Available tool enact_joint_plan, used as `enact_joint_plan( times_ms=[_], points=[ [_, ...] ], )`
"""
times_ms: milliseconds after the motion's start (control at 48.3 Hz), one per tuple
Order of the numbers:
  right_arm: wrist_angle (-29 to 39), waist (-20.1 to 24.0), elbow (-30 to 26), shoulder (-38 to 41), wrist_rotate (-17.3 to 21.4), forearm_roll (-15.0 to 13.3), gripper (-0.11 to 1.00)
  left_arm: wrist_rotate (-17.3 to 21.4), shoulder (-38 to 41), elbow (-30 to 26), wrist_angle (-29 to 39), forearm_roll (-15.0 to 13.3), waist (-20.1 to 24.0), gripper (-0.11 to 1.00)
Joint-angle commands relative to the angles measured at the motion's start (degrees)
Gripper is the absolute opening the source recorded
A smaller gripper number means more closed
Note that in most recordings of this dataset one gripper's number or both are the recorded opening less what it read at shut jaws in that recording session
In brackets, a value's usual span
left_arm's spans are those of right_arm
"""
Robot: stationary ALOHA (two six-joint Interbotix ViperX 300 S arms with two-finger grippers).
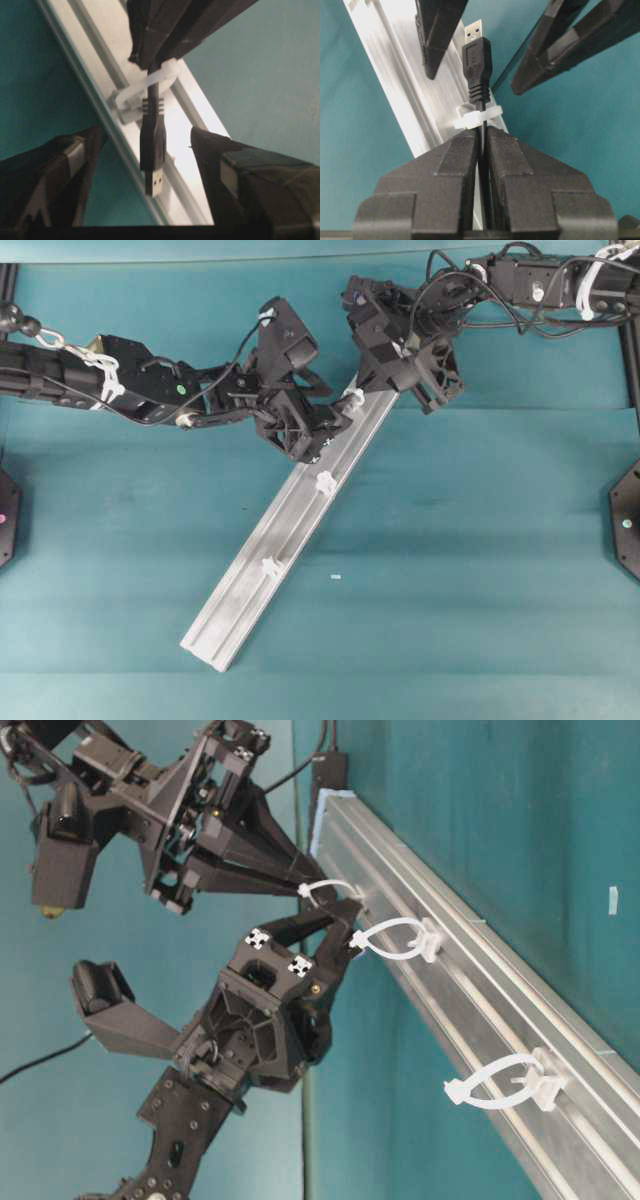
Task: Pass the USB cable through three rings with both arms.
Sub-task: 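Move the left gripper to the plug beyond the first ring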
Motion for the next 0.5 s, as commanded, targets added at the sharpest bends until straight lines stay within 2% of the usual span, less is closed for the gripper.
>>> enact_joint_plan(
  times_ms=[0,124,290,394,477],
  points=[
    [-0.3,0.4,-0.3,0.1,0.0,0.4,0.1,-0.7,-1.4,0.7,-0.7,0.1,-0.2,0.76],
    [-0.3,0.4,-0.3,0.1,0.0,0.5,0.1,-1.0,-1.6,1.2,-1.8,0.1,-0.6,0.64],
    [-0.5,0.4,-0.3,0.1,0.1,0.5,0.1,0.0,-1.6,1.1,-5.0,0.3,-2.0,0.39],
    [-0.5,0.4,-0.3,0.1,0.1,0.5,0.1,0.5,-1.9,1.3,-6.0,0.3,-2.4,0.19],
    [-0.5,0.4,-0.3,0.1,0.1,0.5,0.1,0.9,-2.7,1.7,-6.0,0.3,-2.4,0.11]
  ],
)
